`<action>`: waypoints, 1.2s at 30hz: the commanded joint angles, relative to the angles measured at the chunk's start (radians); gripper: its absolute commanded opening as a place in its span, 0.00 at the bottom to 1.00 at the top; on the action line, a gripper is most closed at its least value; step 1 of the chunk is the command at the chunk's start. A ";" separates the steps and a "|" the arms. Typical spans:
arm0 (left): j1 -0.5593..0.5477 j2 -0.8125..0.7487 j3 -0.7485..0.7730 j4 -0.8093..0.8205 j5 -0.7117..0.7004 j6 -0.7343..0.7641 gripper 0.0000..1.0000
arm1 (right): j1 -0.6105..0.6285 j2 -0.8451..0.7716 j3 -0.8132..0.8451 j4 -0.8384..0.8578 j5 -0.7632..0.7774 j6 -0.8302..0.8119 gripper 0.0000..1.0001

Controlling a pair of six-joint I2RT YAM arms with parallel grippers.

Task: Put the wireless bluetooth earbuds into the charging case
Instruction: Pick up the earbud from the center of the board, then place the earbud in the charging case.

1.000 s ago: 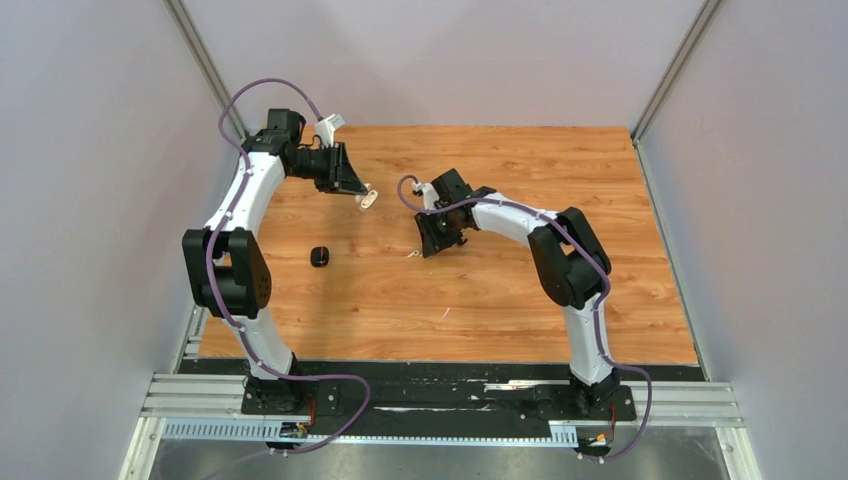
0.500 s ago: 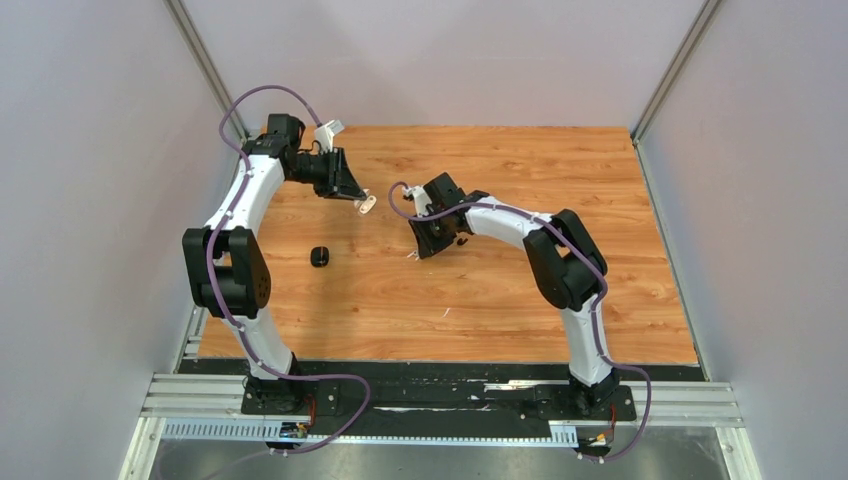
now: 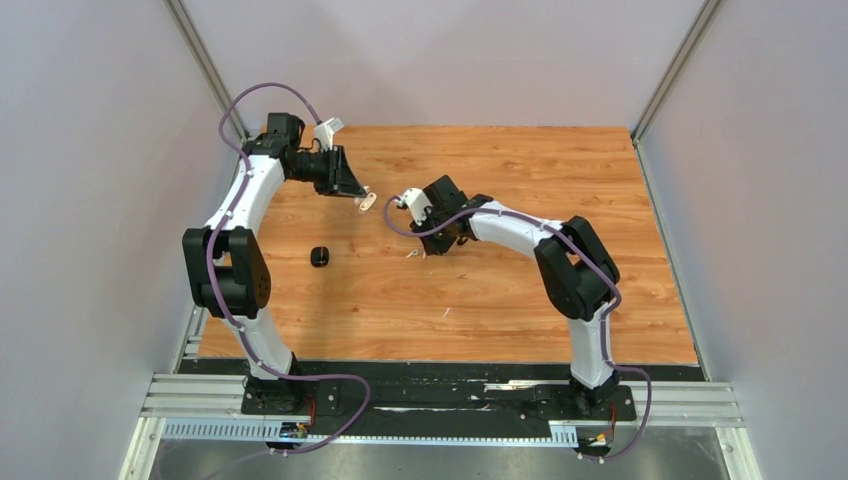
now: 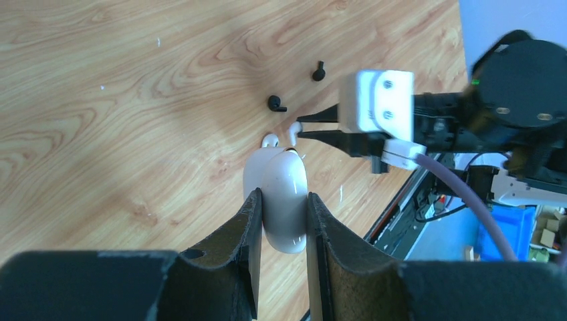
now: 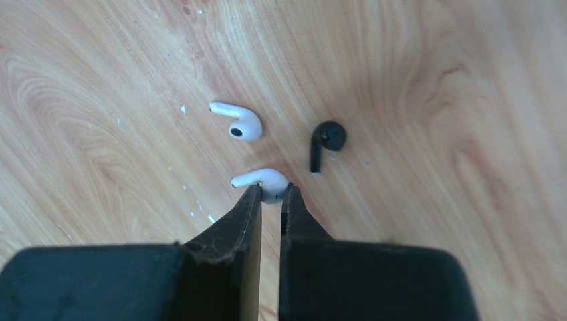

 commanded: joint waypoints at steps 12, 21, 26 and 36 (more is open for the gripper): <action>-0.116 0.057 0.051 0.261 -0.051 -0.351 0.00 | -0.004 -0.363 -0.128 0.567 0.173 -0.682 0.00; -0.134 0.126 0.079 0.217 0.008 -0.392 0.00 | 0.024 -0.405 -0.298 0.963 0.027 -0.873 0.00; -0.134 0.088 -0.018 0.374 0.080 -0.487 0.00 | 0.034 -0.419 -0.344 1.024 -0.068 -0.869 0.00; -0.134 0.066 -0.051 0.445 0.174 -0.547 0.00 | 0.033 -0.422 -0.397 1.034 -0.215 -0.936 0.00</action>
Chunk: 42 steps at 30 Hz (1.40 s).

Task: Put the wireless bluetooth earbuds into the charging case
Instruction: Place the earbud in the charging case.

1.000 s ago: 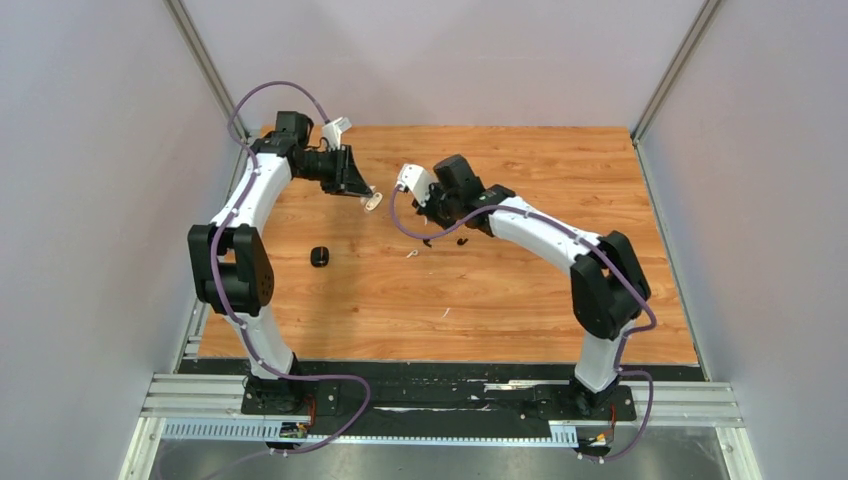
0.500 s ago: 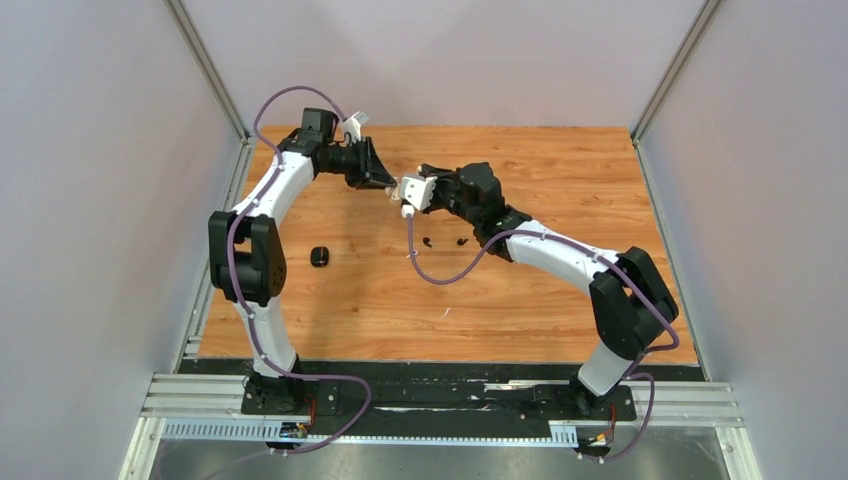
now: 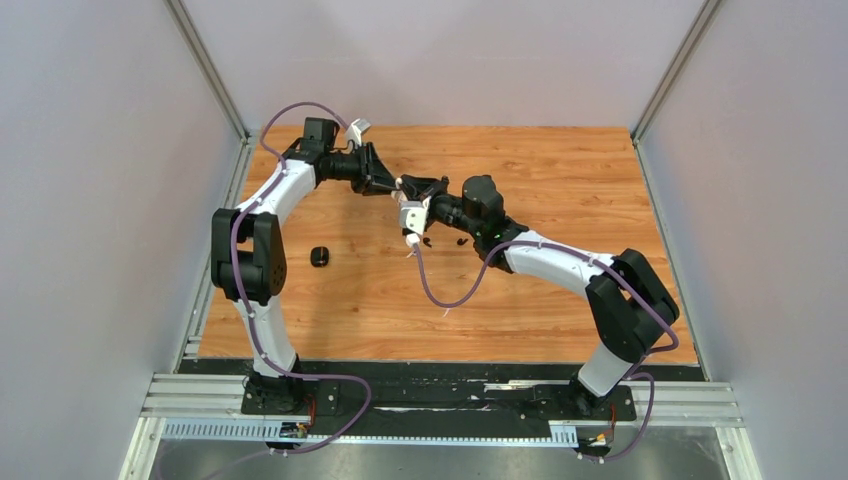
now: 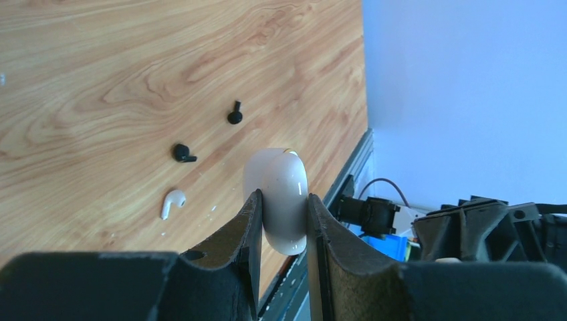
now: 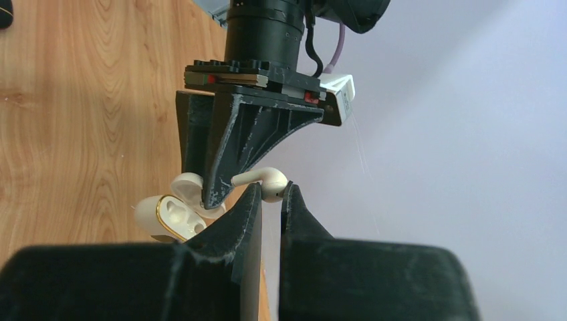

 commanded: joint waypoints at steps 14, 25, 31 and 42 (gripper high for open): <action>0.031 -0.023 -0.028 0.246 0.232 -0.279 0.00 | -0.016 -0.022 -0.034 0.092 -0.122 -0.094 0.00; 0.033 -0.010 0.030 0.086 0.207 -0.161 0.00 | -0.091 0.054 0.237 0.050 -0.047 0.142 0.00; 0.033 -0.009 0.033 0.084 0.209 -0.156 0.00 | -0.073 -0.041 -0.042 0.169 -0.206 -0.096 0.00; 0.033 -0.033 0.013 0.082 0.227 -0.131 0.00 | -0.047 -0.023 -0.067 0.160 -0.238 -0.147 0.00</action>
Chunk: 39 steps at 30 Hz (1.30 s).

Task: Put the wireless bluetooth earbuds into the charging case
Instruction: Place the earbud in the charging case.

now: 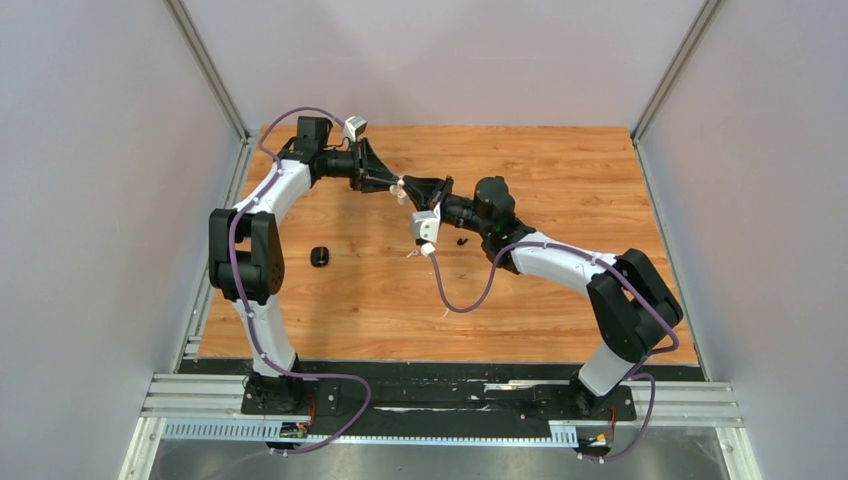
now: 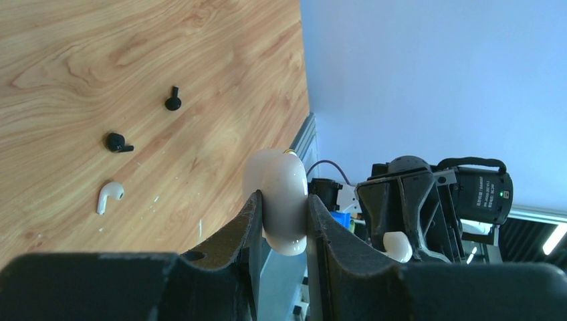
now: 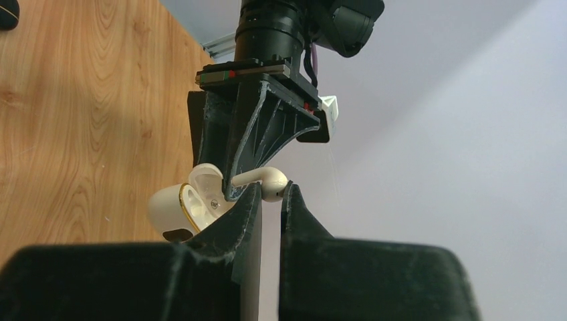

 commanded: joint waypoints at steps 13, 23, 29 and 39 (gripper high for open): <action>0.001 -0.035 0.035 0.002 0.055 0.029 0.00 | 0.011 0.025 -0.012 0.039 -0.036 -0.099 0.00; 0.000 -0.035 0.012 0.036 0.074 0.013 0.00 | 0.011 0.055 -0.006 0.019 -0.038 -0.144 0.00; 0.000 -0.038 0.009 0.042 0.076 0.014 0.00 | 0.010 0.073 0.003 0.030 -0.021 -0.155 0.00; -0.004 -0.037 0.006 0.050 0.084 0.011 0.00 | 0.011 0.097 0.033 0.046 0.051 -0.133 0.00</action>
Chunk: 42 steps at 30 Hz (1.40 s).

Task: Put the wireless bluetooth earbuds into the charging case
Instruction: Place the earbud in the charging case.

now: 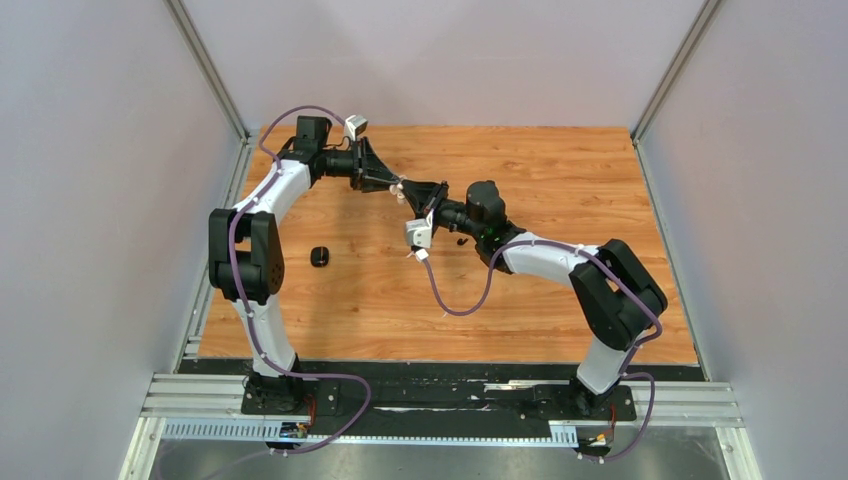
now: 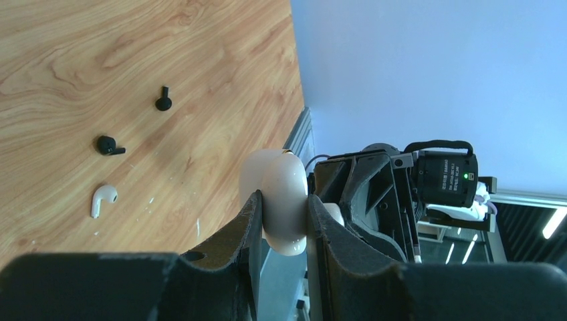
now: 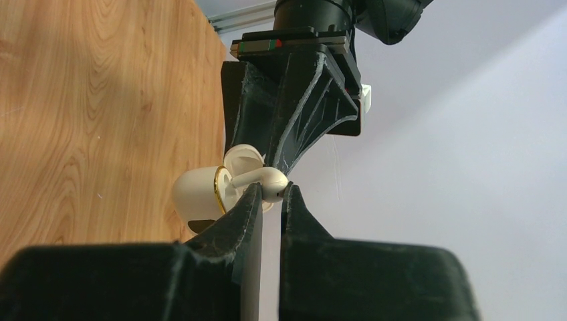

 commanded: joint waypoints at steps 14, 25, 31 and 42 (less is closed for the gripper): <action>-0.004 -0.031 0.004 0.039 0.041 -0.008 0.00 | 0.005 -0.031 -0.014 -0.020 -0.022 -0.015 0.00; -0.004 -0.024 0.003 0.029 0.025 -0.013 0.00 | 0.005 -0.046 -0.030 -0.014 -0.012 0.001 0.00; -0.004 -0.018 0.006 0.030 0.023 -0.012 0.00 | 0.005 -0.049 -0.031 -0.015 -0.007 0.004 0.00; -0.007 -0.016 0.012 0.031 0.037 -0.006 0.00 | 0.020 -0.018 -0.011 0.023 0.003 0.024 0.00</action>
